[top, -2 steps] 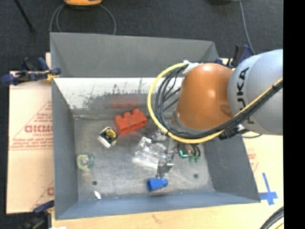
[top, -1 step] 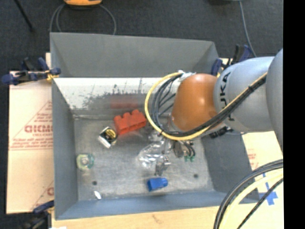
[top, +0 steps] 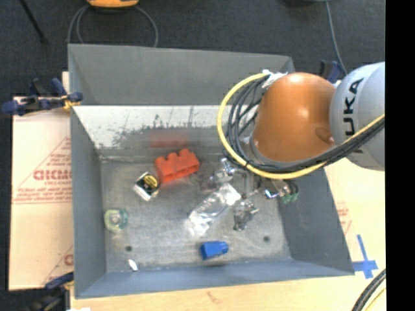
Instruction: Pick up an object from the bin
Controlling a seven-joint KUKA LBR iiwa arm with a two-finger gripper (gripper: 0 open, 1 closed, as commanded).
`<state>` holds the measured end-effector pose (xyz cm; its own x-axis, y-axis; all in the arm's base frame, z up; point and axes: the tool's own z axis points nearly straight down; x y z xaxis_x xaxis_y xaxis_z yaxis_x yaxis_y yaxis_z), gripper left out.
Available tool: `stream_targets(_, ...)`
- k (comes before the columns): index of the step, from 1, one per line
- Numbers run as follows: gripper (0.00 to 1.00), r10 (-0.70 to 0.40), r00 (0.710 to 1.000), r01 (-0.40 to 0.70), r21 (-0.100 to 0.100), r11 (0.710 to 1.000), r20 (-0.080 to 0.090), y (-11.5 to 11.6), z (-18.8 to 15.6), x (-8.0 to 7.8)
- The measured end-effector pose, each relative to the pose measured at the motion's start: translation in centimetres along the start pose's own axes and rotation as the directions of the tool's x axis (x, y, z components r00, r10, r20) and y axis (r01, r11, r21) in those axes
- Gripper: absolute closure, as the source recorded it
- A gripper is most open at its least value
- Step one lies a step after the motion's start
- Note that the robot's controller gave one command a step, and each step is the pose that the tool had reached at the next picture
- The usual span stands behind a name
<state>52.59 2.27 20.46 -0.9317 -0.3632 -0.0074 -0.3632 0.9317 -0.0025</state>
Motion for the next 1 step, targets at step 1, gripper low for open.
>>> stream_targets(1, 0.00, -0.124, 0.992, 0.124, 0.000, 0.992, 0.001, -2.43, 11.16, -4.96)
